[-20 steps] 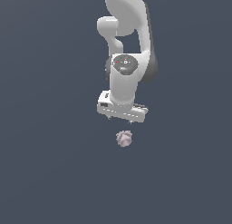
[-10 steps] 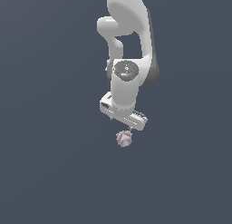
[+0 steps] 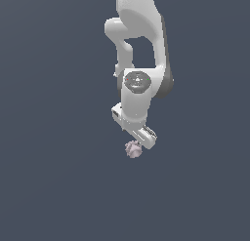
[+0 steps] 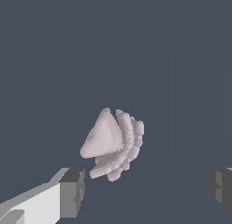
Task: Pick up the object and move it to a goal position.
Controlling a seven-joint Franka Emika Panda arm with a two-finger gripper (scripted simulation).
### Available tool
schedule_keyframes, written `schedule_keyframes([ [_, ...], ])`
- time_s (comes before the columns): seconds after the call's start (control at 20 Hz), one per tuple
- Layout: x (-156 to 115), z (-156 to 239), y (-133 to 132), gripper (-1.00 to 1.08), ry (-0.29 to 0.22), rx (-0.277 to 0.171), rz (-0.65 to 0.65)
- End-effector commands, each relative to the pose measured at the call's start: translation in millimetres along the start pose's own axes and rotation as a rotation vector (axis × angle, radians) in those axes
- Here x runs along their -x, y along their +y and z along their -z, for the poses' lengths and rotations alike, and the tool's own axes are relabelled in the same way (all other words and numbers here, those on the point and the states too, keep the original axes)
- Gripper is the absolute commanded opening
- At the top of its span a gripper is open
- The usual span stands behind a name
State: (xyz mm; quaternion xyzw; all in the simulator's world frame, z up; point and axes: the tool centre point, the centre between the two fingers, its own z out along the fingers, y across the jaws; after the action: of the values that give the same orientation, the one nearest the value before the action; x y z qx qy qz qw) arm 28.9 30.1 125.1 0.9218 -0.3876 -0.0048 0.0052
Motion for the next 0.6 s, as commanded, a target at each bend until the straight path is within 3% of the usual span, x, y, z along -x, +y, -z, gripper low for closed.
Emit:
schedule_keyframes([
  [0.0, -0.8, -2.9, -3.0, 1.00, 0.000, -0.002, -0.070],
  [0.55, -3.8, -14.6, -15.4, 1.00, 0.000, -0.010, -0.354],
])
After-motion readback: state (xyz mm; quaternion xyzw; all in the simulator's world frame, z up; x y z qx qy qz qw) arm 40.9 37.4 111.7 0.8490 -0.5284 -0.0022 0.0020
